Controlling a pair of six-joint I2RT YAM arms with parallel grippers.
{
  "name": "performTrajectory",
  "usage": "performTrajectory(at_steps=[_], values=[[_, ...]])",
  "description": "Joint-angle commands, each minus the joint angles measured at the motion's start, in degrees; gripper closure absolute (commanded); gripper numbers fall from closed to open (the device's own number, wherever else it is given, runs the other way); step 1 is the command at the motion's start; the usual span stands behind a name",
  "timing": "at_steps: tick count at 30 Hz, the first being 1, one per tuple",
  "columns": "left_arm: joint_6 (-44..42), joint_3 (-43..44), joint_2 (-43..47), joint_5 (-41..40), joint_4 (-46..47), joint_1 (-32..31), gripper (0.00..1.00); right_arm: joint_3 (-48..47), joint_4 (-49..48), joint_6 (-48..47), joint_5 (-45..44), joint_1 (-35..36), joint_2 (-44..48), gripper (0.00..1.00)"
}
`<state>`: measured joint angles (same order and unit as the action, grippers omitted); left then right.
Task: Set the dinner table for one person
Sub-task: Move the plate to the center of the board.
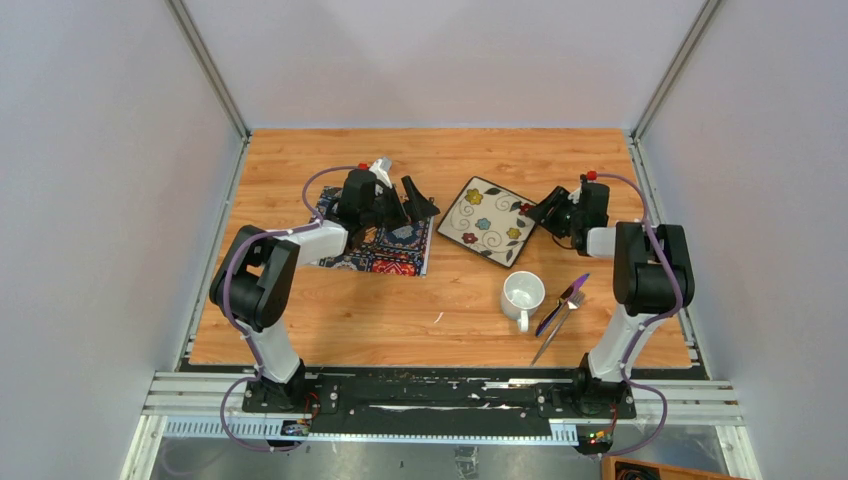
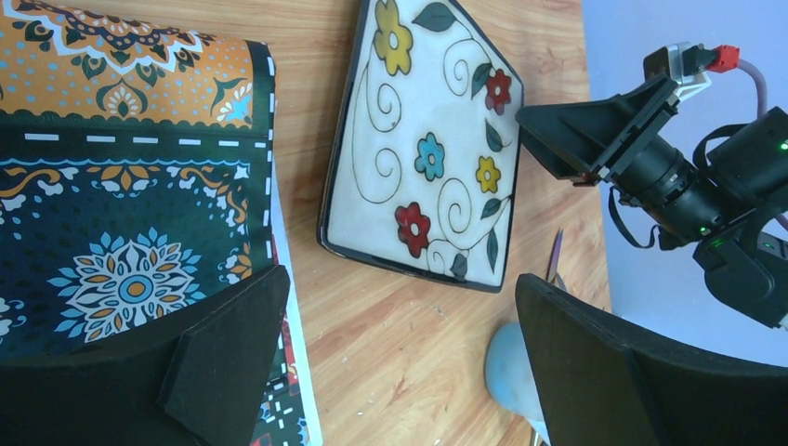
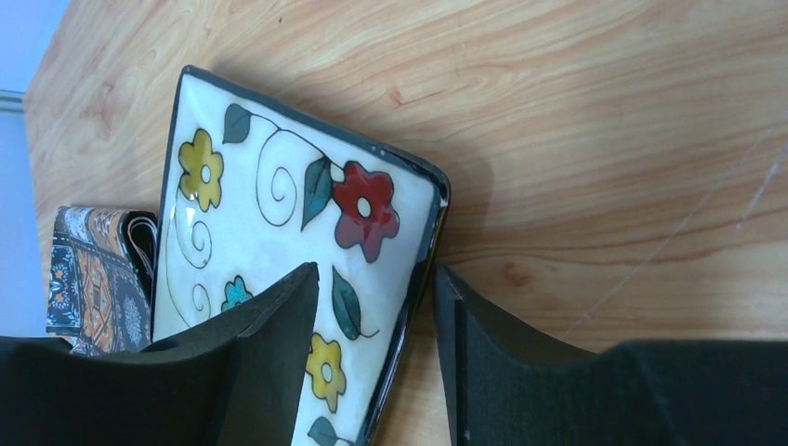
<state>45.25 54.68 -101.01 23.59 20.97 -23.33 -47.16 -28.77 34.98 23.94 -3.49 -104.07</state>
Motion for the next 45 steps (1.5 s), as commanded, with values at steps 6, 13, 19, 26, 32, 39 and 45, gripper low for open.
performTrajectory(at_steps=[6,13,19,26,32,39,45], values=[[-0.27,-0.36,-0.89,0.79,1.53,-0.22,0.02,-1.83,-0.15,0.69,1.79,-0.82,-5.72,0.66],[-0.17,-0.67,0.16,0.99,1.53,-0.22,0.02,-2.13,1.45,-0.2,1.26,-0.82,-4.83,0.99],[-0.02,-0.97,0.9,1.52,1.53,-0.22,0.03,-2.02,2.33,-0.87,-0.33,-1.02,-2.31,1.0],[0.06,-1.45,2.34,2.07,1.53,-0.22,0.03,-3.95,5.39,-1.15,-1.93,-3.59,0.64,1.0],[0.03,-1.85,2.26,2.24,1.53,-0.22,0.03,-4.86,8.33,-2.62,-3.88,-6.67,2.61,1.0],[0.18,-1.53,1.87,2.75,1.53,-0.22,0.03,-4.78,8.77,-2.55,-4.39,-10.03,3.48,1.0],[0.34,-1.24,1.74,3.24,1.53,-0.22,0.03,-4.65,9.1,-2.38,-5.22,-13.43,4.44,1.0]])
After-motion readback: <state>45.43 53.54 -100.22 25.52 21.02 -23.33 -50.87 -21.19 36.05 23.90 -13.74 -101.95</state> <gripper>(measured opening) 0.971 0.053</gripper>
